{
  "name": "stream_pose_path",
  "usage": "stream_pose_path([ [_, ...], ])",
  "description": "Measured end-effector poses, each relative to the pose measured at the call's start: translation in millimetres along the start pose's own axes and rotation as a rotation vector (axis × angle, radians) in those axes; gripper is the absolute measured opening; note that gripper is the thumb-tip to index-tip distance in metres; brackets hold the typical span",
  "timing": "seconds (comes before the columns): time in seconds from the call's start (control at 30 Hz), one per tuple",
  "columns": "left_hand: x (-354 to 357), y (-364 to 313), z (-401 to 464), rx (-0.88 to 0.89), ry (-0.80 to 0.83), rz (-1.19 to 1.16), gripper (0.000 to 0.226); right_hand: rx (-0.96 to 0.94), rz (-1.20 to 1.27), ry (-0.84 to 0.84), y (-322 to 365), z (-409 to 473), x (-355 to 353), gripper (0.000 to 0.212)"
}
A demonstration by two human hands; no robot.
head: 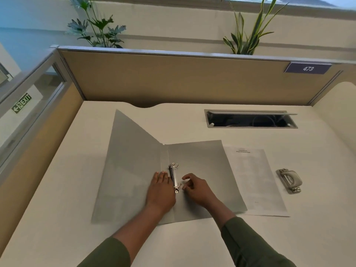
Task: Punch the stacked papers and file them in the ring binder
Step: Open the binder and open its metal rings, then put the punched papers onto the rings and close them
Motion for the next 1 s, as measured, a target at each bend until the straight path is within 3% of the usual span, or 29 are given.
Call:
stream_pose_path([
  [0.13, -6, 1, 3, -0.037, -0.010, -0.010, 0.058, 0.056, -0.002, -0.106, -19, -18, -34, 0.023],
  [0.37, -7, -5, 10, -0.088, 0.013, -0.052, 0.070, 0.362, -0.129, -0.433, -98, -66, -156, 0.033],
  [0.47, -8, -9, 11, -0.131, 0.014, -0.068, 0.073, 0.599, -0.250, -0.411, -144, -90, -192, 0.042],
  [0.6, -9, -18, 12, -0.172, -0.013, -0.046, 0.080, 0.845, -0.202, -0.344, -190, -121, -210, 0.075],
  [0.67, -8, -22, 10, -0.185, -0.037, -0.015, 0.088, 0.859, -0.232, -0.327, -198, -124, -211, 0.085],
  [0.8, -4, -24, 6, -0.214, -0.023, 0.034, 0.100, 0.848, -0.201, -0.342, -202, -117, -208, 0.080],
  [1.0, -6, -28, 8, -0.222, -0.012, 0.042, 0.097, 0.791, -0.122, -0.351, -209, -111, -211, 0.080],
])
Point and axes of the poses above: each hand's wrist, its own z-axis towards the middle knuckle, its own x-axis out of the palm, y = z × x, the point moved 7 cm from there along z, towards the middle knuckle, and after that the axes turned 4 degrees about -x, right-handed, at the moved point
